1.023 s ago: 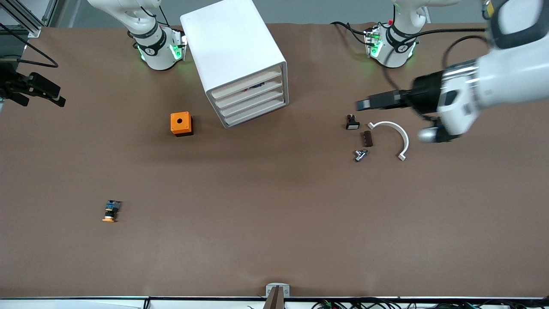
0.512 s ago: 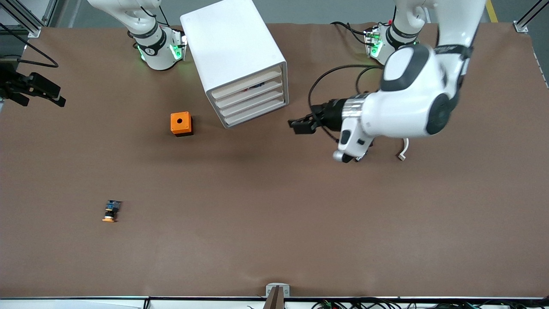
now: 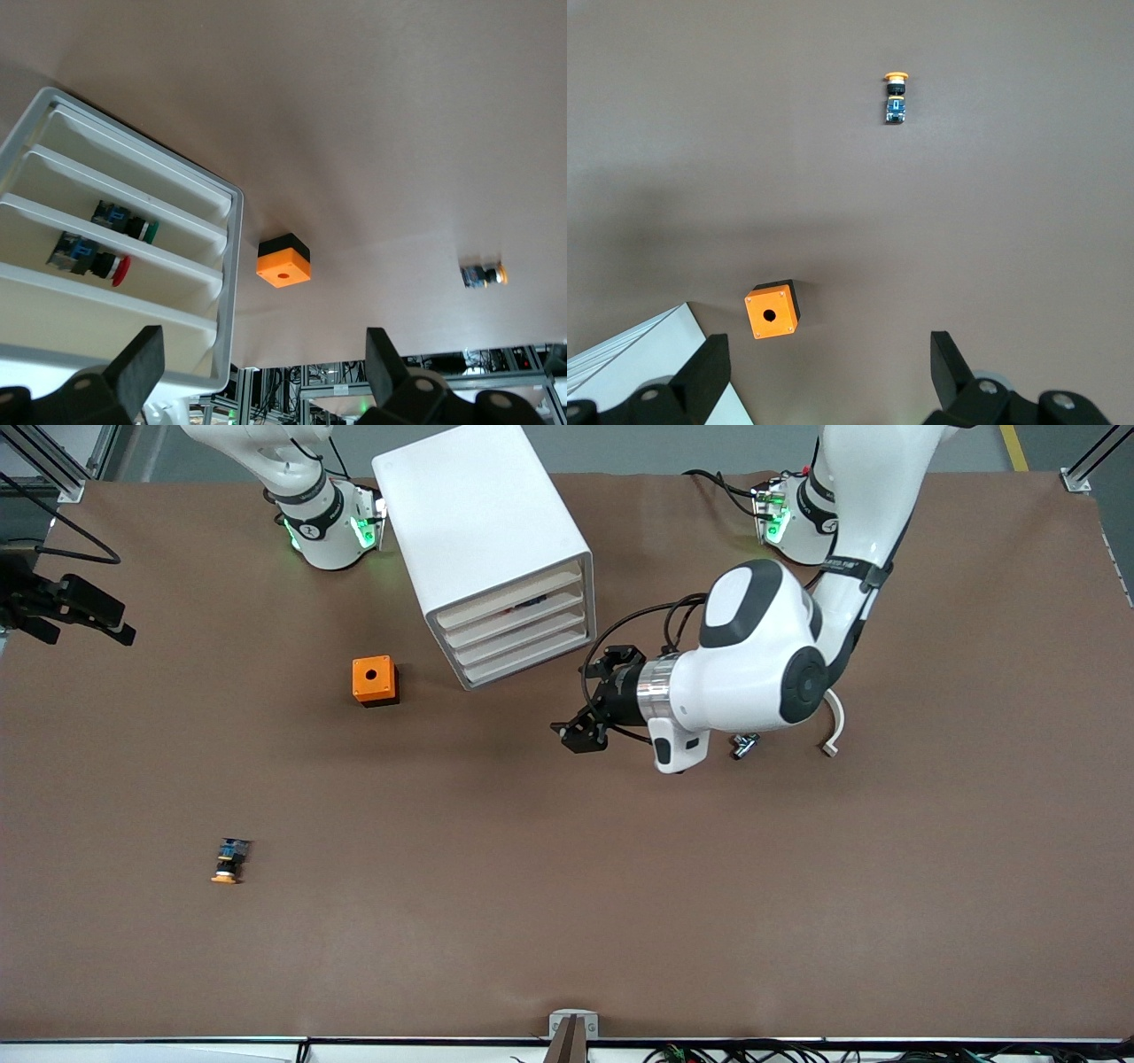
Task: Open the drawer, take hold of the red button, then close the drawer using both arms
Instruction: 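Move the left gripper toward the white cabinet's drawer front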
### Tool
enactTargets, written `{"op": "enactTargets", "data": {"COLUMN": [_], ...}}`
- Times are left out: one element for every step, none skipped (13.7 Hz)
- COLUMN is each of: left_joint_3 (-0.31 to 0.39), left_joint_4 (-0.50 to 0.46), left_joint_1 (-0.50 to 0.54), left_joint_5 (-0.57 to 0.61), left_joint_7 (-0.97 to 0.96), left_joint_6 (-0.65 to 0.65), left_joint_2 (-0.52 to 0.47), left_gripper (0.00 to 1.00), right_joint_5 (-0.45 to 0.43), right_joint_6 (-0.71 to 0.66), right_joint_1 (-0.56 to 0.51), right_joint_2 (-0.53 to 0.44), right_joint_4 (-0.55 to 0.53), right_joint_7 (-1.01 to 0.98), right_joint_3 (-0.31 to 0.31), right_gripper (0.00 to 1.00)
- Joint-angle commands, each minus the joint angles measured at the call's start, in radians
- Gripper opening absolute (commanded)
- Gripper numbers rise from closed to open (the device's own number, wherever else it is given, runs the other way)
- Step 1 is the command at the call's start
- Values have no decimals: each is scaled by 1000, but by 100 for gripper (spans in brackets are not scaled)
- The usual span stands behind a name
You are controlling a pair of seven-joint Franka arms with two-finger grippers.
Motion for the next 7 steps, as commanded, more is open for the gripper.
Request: {"op": "enactTargets", "data": {"left_joint_3": [4,9,9,9,6,4,3], "left_joint_4": [67,66,62,61,61,61,62], "left_joint_1": [-39,-51,-57,-59,-59,-61,-64], "left_joint_5": [-9,-6,-3,-3,-6,-13,-17], "left_joint_7": [-43,-88,-134,-161,-185,-243,-304], "left_joint_6": [3,1,-8,-28,-63,-109,-149], "left_joint_2": [93,102,111,119,134,154,174], "left_gripper": [100,100,100,100,100,100,100], "right_joint_5": [-1,-1,-1,-4,-4,-7,-7], "right_joint_6": [-4,-4,-4,-1,1,4,6], "right_joint_1": [-3,-4,-6,-4,-4,-3,-6], "right_joint_2": [2,10,31,62,80,85,102], "right_joint_4": [12,10,12,13,19,21,21], "right_joint_7": [10,10,9,7,5,2,-5], "right_joint_3": [0,-1,-1,-1,-1,-1,-1], "right_gripper": [100,100,100,100,100,100,100]}}
